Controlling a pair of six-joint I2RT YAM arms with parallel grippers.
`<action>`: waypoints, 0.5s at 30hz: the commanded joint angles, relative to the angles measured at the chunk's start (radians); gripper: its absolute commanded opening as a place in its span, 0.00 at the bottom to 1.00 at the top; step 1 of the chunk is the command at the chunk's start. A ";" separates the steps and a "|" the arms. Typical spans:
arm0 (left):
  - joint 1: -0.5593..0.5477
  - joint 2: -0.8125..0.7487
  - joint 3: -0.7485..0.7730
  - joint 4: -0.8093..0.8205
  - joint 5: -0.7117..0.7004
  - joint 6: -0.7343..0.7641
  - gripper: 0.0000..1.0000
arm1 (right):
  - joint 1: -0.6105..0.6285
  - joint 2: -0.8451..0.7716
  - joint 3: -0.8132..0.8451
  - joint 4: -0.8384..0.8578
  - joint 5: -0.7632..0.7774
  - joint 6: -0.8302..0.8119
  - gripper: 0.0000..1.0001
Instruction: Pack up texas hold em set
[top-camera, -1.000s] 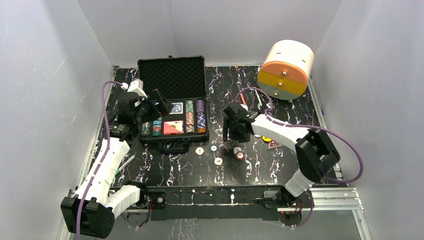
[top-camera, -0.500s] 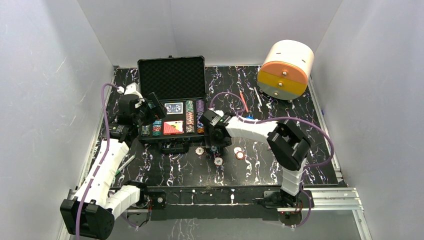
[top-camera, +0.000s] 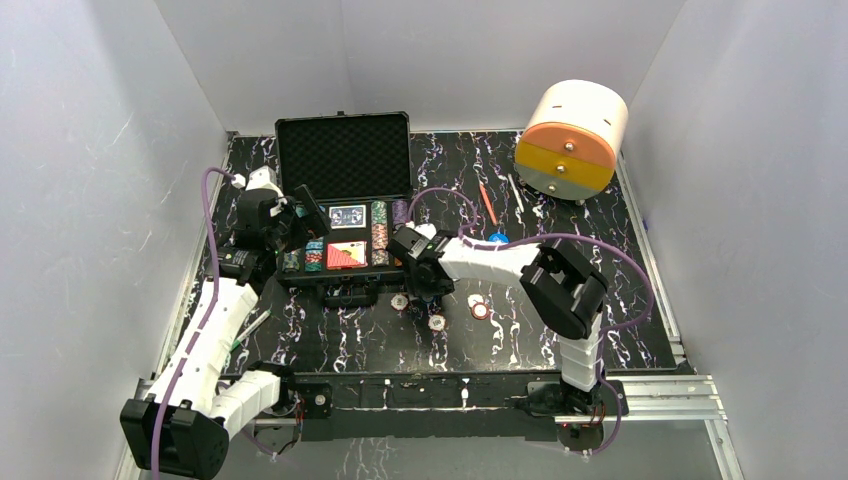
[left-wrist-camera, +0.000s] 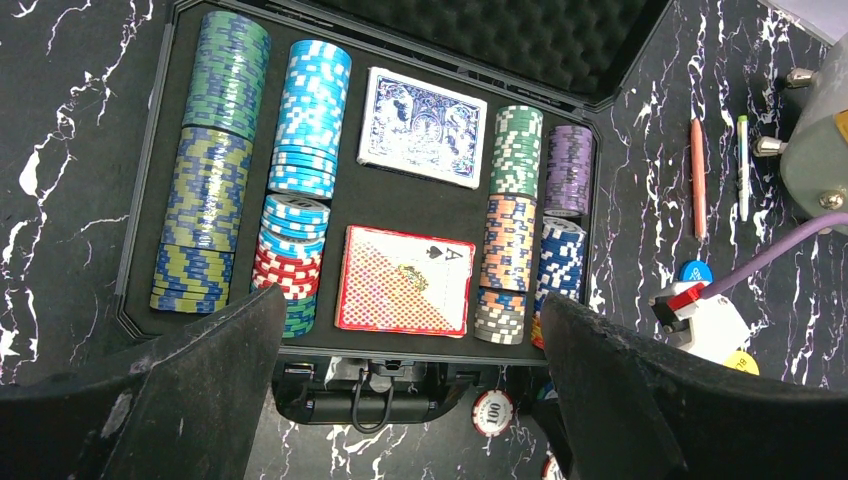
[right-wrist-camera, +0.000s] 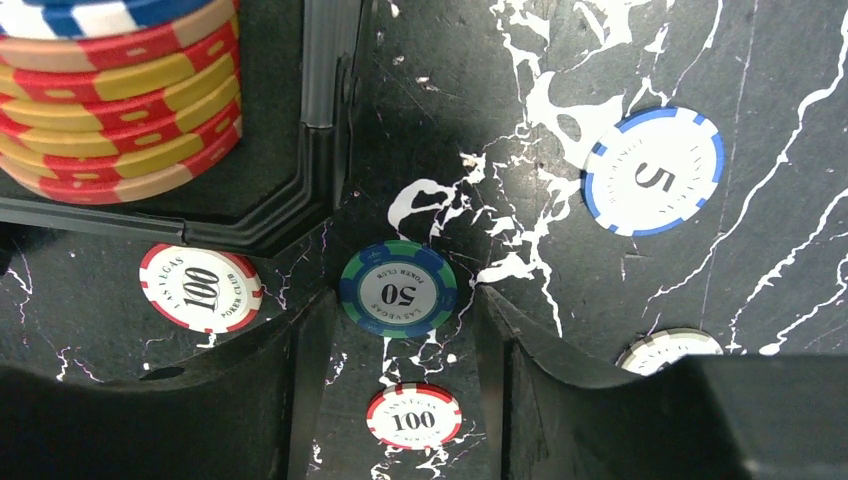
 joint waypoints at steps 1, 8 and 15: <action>0.002 -0.029 0.022 -0.019 -0.007 -0.003 0.98 | 0.005 0.026 -0.031 0.021 0.049 -0.010 0.59; 0.002 -0.022 0.020 -0.014 0.008 -0.013 0.98 | 0.005 0.040 -0.100 0.120 0.041 -0.046 0.58; 0.002 -0.018 0.010 -0.014 0.028 -0.028 0.98 | 0.005 0.008 -0.126 0.120 0.068 -0.024 0.42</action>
